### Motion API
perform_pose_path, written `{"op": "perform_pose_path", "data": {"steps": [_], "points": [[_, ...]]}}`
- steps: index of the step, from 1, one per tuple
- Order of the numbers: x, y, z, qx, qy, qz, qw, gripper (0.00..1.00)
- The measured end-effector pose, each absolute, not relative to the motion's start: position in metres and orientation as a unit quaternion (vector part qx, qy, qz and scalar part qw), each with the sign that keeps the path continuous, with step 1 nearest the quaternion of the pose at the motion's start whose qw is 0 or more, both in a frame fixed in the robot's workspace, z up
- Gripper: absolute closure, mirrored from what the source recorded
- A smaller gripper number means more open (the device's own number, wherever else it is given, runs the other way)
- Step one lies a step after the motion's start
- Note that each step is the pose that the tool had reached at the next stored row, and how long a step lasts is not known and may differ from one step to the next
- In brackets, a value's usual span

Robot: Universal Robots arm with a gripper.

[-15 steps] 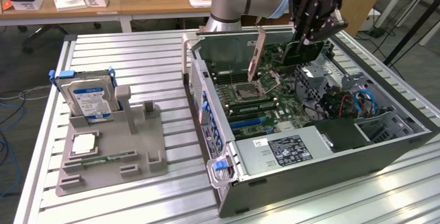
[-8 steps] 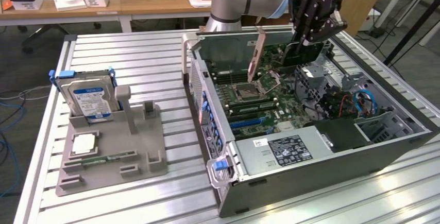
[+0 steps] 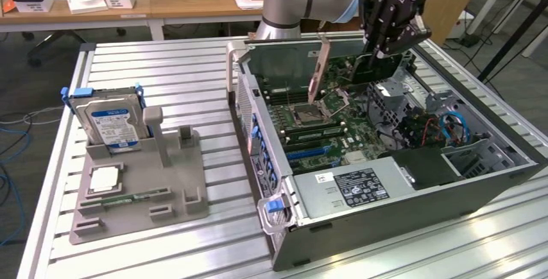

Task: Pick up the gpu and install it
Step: 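Insert the gpu into the slot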

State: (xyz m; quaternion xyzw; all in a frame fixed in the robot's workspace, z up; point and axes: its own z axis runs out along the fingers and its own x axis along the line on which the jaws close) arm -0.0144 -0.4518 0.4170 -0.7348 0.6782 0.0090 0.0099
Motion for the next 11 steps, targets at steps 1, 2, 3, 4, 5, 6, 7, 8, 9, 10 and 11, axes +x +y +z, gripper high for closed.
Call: {"op": "perform_pose_path", "data": {"steps": [1, 2, 3, 4, 5, 6, 7, 8, 9, 10, 11], "points": [[-0.0145, -0.4518, 0.4166, -0.735, 0.678, 0.009, 0.01, 0.74], [-0.0146, -0.4518, 0.4163, -0.735, 0.678, 0.009, 0.01, 0.74], [-0.0148, -0.4518, 0.416, -0.735, 0.678, 0.009, 0.01, 0.74], [-0.015, -0.4518, 0.4156, -0.735, 0.678, 0.009, 0.01, 0.74], [-0.0153, -0.4518, 0.4152, -0.735, 0.678, 0.009, 0.01, 0.74], [-0.0155, -0.4518, 0.4147, -0.735, 0.678, 0.009, 0.01, 0.74], [-0.0159, -0.4518, 0.4143, -0.735, 0.678, 0.009, 0.01, 0.74], [-0.0163, -0.4518, 0.4139, -0.735, 0.678, 0.008, 0.01, 0.74], [-0.0167, -0.4518, 0.4135, -0.735, 0.678, 0.008, 0.011, 0.74], [-0.0171, -0.4518, 0.4131, -0.735, 0.678, 0.008, 0.011, 0.74], [-0.0174, -0.4518, 0.4127, -0.734, 0.679, 0.008, 0.011, 0.74]]}}
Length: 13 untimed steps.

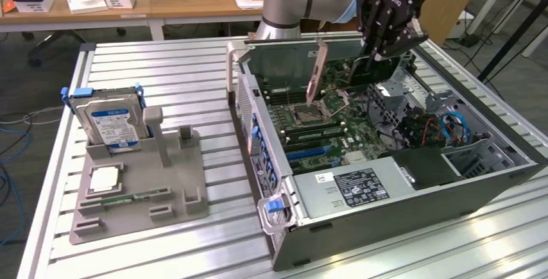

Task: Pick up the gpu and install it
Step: 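Insert the gpu into the slot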

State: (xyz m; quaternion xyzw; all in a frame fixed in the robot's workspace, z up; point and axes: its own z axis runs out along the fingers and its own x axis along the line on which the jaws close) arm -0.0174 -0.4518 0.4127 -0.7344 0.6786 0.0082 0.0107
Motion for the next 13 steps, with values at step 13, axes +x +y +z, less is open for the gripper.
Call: {"op": "perform_pose_path", "data": {"steps": [13], "points": [[-0.019, -0.4518, 0.4097, -0.732, 0.681, 0.008, 0.011, 0.74]]}}
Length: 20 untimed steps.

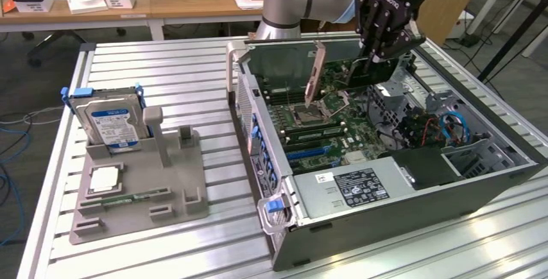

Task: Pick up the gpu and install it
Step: 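Insert the gpu into the slot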

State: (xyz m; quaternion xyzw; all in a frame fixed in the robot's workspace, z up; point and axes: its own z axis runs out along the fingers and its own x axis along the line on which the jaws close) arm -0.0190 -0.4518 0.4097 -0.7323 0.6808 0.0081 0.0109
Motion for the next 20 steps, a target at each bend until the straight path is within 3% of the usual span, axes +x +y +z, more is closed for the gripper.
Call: {"op": "perform_pose_path", "data": {"steps": [20], "points": [[-0.019, -0.4518, 0.4084, -0.732, 0.681, 0.008, 0.011, 0.74]]}}
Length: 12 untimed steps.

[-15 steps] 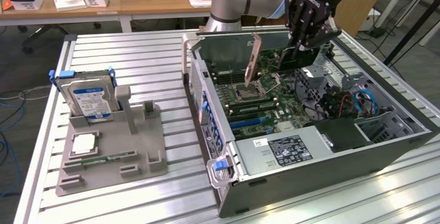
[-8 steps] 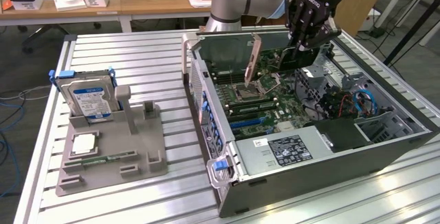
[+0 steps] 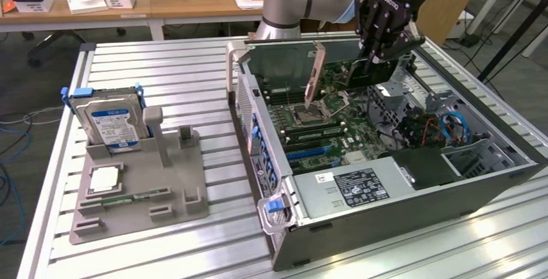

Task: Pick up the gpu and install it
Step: 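Insert the gpu into the slot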

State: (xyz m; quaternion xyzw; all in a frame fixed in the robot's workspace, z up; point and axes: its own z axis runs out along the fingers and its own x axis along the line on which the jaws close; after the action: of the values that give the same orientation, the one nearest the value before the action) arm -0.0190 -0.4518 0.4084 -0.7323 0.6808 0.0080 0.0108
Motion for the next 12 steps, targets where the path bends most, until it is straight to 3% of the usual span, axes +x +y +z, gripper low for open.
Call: {"op": "perform_pose_path", "data": {"steps": [12], "points": [[-0.0193, -0.4518, 0.4067, -0.698, 0.716, 0.007, 0.011, 0.74]]}}
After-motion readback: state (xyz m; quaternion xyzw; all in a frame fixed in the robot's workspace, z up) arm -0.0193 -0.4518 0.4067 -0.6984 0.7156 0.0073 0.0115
